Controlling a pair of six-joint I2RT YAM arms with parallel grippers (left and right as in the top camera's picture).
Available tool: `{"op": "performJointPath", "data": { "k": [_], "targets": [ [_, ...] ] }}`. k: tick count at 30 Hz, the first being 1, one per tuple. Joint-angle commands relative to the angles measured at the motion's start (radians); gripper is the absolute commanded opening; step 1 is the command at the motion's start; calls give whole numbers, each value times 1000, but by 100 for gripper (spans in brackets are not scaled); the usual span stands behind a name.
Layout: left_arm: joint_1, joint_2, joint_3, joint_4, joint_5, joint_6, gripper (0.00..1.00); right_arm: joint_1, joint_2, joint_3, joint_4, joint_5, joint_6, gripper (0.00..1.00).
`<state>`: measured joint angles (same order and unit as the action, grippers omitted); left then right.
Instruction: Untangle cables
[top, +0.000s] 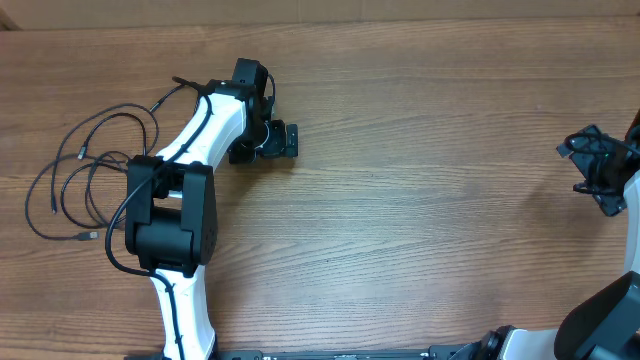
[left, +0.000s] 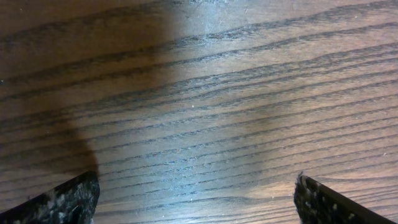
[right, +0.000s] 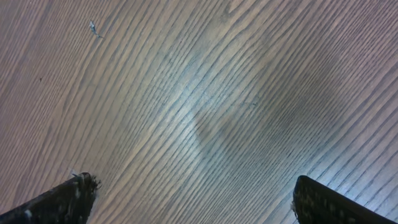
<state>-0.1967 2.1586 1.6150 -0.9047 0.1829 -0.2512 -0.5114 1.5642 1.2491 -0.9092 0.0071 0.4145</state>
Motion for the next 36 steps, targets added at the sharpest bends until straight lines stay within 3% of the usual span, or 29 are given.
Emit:
{"op": "performJointPath", "data": {
  "k": [1, 24, 36],
  "targets": [
    [-7, 16, -10, 1, -10, 8, 99, 0, -17, -2, 4, 7, 0, 100],
    [-16, 16, -10, 2, -10, 8, 100, 0, -18, -2, 4, 7, 0, 100],
    [-21, -119, -10, 1, -10, 8, 100, 0, -17, -2, 4, 7, 0, 100]
  ]
}}
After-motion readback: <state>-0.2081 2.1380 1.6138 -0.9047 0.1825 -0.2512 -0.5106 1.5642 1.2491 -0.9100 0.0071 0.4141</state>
